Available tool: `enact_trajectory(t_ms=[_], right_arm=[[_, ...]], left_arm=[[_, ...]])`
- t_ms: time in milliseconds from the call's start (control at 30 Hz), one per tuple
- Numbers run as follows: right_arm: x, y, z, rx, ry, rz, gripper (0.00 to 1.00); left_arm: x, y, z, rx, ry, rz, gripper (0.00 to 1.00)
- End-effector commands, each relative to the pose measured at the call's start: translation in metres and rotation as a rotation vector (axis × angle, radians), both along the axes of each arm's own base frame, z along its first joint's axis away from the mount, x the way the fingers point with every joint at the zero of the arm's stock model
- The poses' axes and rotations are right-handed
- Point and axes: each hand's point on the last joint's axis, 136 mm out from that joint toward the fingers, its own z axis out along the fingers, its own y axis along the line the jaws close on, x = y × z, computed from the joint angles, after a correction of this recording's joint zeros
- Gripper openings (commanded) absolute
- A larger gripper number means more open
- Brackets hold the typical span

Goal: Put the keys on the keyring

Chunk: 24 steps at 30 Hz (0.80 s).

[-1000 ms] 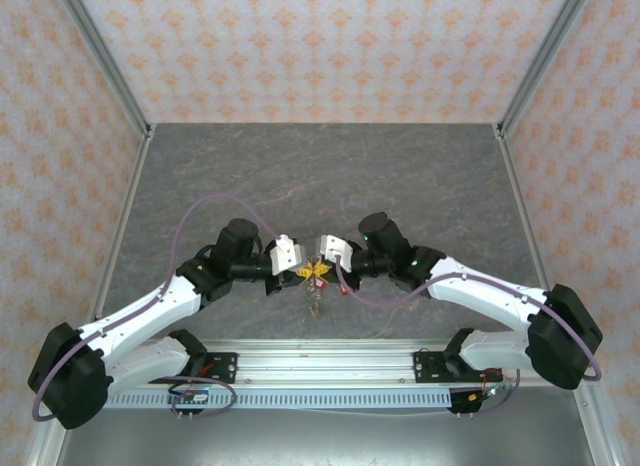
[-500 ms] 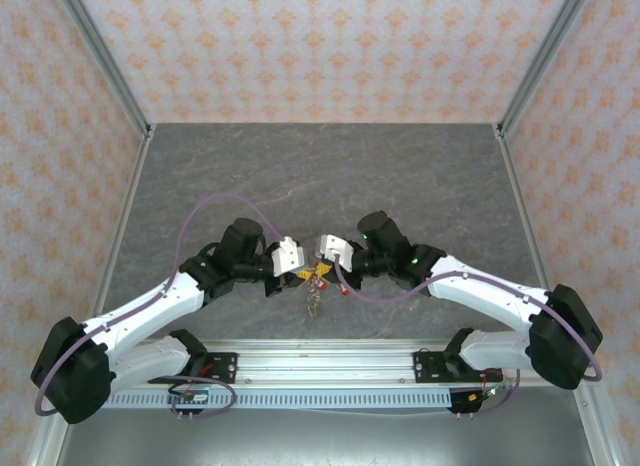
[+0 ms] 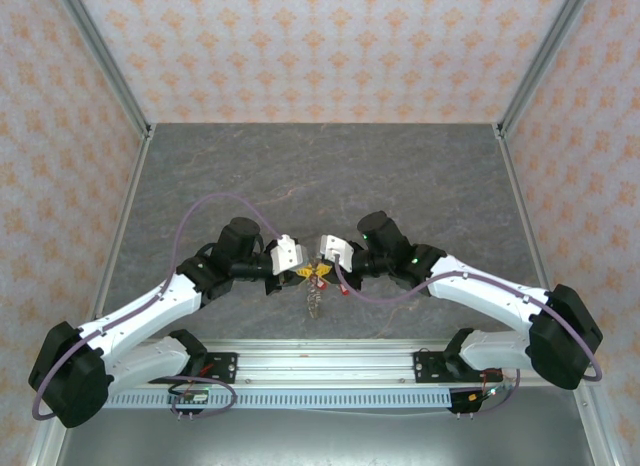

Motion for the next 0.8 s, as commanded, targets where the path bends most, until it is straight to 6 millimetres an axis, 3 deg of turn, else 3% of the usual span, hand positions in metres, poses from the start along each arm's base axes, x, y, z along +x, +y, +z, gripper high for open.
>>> enact_trajectory(t_ms=[0, 133, 267, 500, 767], right_arm=[[-0.002, 0.012, 0.032, 0.111, -0.059, 0.042, 0.00], [-0.002, 0.012, 0.028, 0.108, -0.049, 0.039, 0.00], [-0.002, 0.011, 0.026, 0.104, -0.047, 0.034, 0.00], [-0.001, 0.006, 0.014, 0.095, -0.037, -0.001, 0.06], [-0.003, 0.005, 0.008, 0.149, 0.000, -0.002, 0.13]], left_arm=[[0.001, -0.003, 0.008, -0.008, -0.025, -0.004, 0.15], [0.002, -0.005, 0.013, -0.025, -0.030, -0.005, 0.12], [0.004, -0.004, 0.014, -0.024, -0.036, -0.002, 0.00], [0.007, -0.004, 0.019, -0.064, -0.047, 0.035, 0.00], [-0.004, -0.014, 0.029, -0.163, -0.038, -0.035, 0.00]])
